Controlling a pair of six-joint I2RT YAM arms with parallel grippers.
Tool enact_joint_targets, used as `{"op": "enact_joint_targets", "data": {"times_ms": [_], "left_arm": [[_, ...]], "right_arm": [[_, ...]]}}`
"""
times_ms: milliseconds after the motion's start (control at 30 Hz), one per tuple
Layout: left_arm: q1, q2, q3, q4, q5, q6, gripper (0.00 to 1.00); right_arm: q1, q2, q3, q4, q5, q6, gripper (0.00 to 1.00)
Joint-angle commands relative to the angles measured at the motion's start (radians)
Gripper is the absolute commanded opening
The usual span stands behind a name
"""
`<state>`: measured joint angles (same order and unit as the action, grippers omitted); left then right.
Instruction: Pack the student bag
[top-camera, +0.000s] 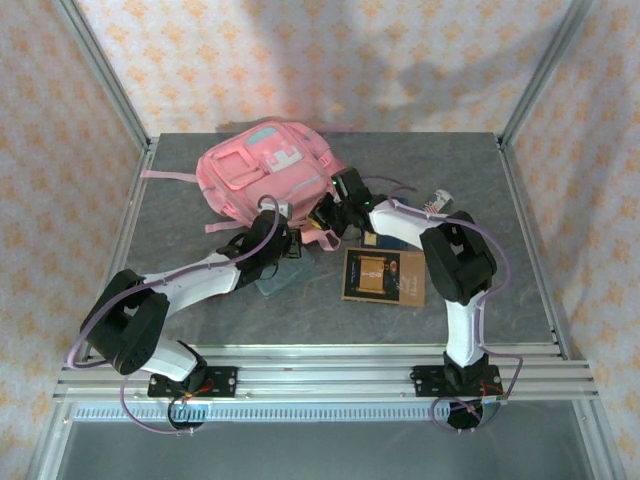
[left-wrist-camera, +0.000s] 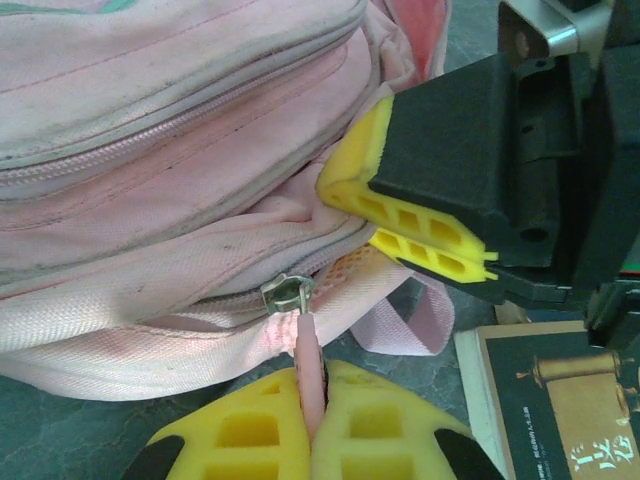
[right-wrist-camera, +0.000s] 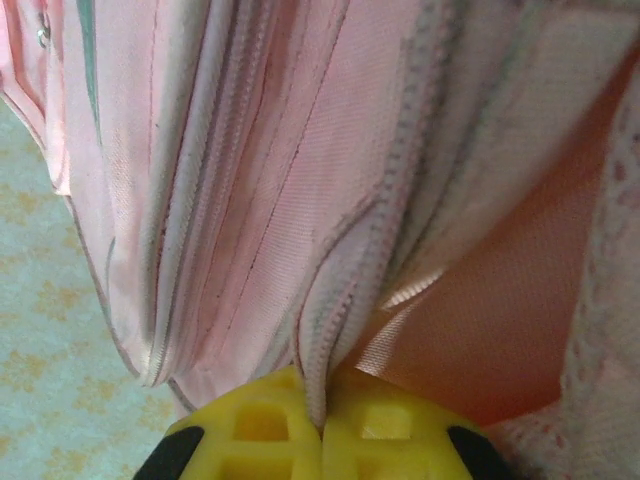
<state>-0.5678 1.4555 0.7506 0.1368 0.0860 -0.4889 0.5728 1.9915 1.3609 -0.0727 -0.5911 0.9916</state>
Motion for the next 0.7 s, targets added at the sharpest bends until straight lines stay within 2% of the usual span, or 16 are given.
{"op": "enact_joint_targets", "data": {"times_ms": [0,100,267,400,567,667], "left_arm": [[-0.002,-0.048,-0.010,0.057,-0.031,0.029,0.00],[0.051,-0.075,-0.055,0.051,-0.049,0.023,0.00],[0.219,-0.135,-0.138,0.060,-0.055,0.013,0.00],[0.313,-0.155,-0.154,0.038,-0.066,0.012,0.00],[0.328,-0.182,-0.165,0.031,-0.015,-0.012,0.00],[0.294,-0.207,-0.186,0.046,0.025,-0.026,0.00]], "right_arm": [[-0.012,-0.022,0.001,0.073,0.037,0.002,0.00],[-0.043,-0.073,-0.053,0.110,0.051,0.010,0.00],[-0.087,-0.149,-0.124,0.137,0.080,0.009,0.00],[-0.108,-0.177,-0.141,0.146,0.089,0.003,0.00],[-0.128,-0.134,-0.050,0.099,0.093,-0.050,0.00],[-0.142,-0.074,0.060,0.015,0.125,-0.103,0.00]]}}
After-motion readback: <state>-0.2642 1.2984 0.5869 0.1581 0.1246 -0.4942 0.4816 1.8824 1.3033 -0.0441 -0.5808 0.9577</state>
